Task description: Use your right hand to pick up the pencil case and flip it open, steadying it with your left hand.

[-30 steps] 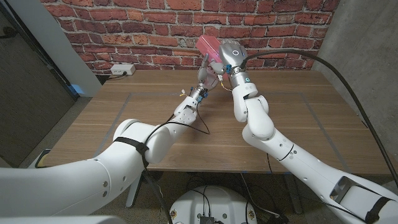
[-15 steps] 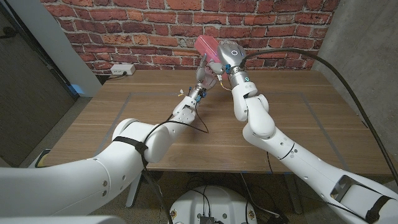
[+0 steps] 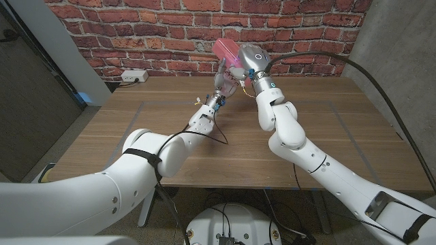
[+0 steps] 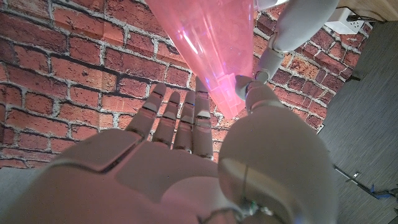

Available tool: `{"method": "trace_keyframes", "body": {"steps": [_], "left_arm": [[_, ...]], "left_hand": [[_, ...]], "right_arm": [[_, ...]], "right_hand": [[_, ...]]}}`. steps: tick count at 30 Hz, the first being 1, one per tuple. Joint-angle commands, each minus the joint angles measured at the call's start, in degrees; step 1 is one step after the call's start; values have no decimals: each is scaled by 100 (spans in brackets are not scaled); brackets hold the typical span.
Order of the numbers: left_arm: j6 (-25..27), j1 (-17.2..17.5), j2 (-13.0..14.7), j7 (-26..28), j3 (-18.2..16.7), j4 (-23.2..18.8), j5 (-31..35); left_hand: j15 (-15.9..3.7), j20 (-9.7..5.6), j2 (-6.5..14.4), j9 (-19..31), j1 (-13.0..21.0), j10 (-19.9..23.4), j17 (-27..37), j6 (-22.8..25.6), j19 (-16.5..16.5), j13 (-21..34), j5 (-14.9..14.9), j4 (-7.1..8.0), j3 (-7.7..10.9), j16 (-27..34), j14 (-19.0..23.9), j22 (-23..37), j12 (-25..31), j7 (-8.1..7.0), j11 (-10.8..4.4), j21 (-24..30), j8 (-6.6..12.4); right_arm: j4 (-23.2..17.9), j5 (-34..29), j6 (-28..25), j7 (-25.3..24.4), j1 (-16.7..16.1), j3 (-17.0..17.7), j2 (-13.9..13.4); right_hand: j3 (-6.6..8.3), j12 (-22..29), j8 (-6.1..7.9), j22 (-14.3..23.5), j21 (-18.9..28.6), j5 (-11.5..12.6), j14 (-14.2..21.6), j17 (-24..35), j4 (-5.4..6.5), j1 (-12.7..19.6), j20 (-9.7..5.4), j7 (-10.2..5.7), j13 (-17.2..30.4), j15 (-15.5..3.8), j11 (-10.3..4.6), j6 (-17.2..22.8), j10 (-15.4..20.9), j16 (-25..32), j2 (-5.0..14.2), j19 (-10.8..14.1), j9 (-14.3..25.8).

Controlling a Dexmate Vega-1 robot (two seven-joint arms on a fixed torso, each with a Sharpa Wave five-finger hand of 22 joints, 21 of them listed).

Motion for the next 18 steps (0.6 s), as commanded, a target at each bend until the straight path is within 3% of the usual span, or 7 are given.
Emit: {"method": "trace_keyframes", "body": {"steps": [1, 11, 18], "left_arm": [[-1, 17, 11, -9, -14, -6, 37], [51, 7, 14, -4, -22, 26, 59], [99, -12, 28, -30, -29, 41, 88]], "left_hand": [[-456, 46, 1095, 10, 809, 883, 11, 1007, 8, 28, 38, 1124, 2764, 32, 34, 24, -24, -796, -811, 26, 450], [-466, 49, 1085, -3, 798, 888, 8, 1019, 12, 26, 28, 1119, 2772, 31, 35, 24, -47, -795, -811, 28, 461], [-457, 55, 1081, -13, 791, 893, 6, 1023, 8, 26, 21, 1116, 2777, 31, 37, 24, -62, -795, -811, 26, 467]], "right_arm": [[-217, 685, 192, -9, -53, 257, -108], [-261, 1085, 164, -92, -42, 363, -168], [-266, 1784, 295, -61, 45, 622, -270]], "right_hand": [[967, -2, 54, -8, 4, 73, -13, 9, 94, 405, 37, -1101, 18, 4, -375, 1139, 337, 1, 486, 18, 591], [1027, -15, 48, -10, 5, 195, -15, 8, 90, 351, 53, -1114, 19, 12, -381, 1157, 324, 3, 485, 38, 619], [1060, -22, 42, -10, 5, 262, -29, 7, 90, 316, 40, -1130, 19, 19, -388, 1163, 318, -1, 482, 48, 635]]}}
